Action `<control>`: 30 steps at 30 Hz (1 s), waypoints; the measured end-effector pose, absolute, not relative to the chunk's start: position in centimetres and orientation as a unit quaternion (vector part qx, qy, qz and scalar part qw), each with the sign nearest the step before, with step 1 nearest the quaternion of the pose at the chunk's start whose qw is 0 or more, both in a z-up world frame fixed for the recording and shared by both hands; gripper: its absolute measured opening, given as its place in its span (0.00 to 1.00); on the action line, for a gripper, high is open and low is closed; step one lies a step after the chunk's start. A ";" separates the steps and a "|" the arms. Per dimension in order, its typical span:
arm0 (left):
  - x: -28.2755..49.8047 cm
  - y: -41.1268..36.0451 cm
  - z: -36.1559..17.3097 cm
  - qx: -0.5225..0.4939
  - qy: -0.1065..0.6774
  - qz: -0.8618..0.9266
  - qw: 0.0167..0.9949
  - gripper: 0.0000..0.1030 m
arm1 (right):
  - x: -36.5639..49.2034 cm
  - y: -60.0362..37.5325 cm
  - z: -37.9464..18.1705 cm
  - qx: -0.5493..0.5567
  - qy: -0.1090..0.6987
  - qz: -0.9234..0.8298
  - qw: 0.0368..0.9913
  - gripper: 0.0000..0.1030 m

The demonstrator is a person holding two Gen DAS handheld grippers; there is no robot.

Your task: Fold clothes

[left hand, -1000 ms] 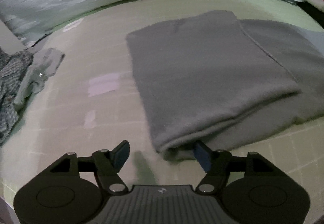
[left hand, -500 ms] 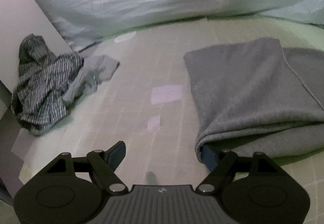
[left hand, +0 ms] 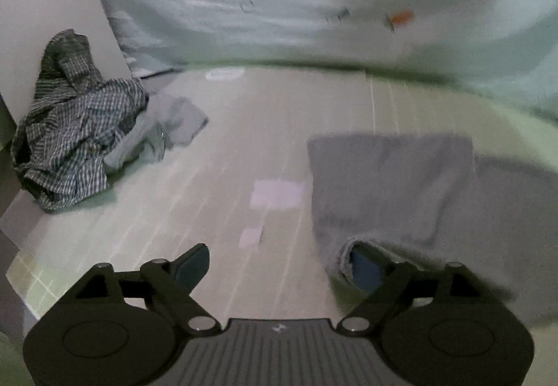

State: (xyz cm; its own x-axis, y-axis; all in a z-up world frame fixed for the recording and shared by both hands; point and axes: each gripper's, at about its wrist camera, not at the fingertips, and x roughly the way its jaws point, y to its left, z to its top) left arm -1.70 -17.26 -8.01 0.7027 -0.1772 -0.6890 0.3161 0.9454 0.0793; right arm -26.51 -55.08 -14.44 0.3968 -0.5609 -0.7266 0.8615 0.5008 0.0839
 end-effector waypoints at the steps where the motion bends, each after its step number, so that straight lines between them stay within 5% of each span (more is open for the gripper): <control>1: -1.6 -17.7 -7.6 0.093 0.354 -0.134 0.921 0.87 | -26.7 -55.8 -14.2 0.236 0.319 -0.447 0.802 1.00; 9: 0.4 -19.9 -5.4 0.054 0.331 -0.133 0.933 0.93 | -28.3 -61.2 -11.9 0.277 0.268 -0.482 0.787 1.00; 17: 3.6 -27.1 -10.5 0.137 0.391 -0.150 0.897 0.93 | -29.0 -69.6 -12.8 0.361 0.211 -0.514 0.749 1.00; 28: 5.3 -31.7 -14.7 0.221 0.430 -0.160 0.861 0.99 | -26.0 -73.8 -14.5 0.326 0.268 -0.555 0.717 0.99; 30: 5.7 -31.2 -14.9 0.203 0.440 -0.158 0.861 1.00 | -26.2 -73.5 -14.4 0.312 0.271 -0.561 0.717 0.82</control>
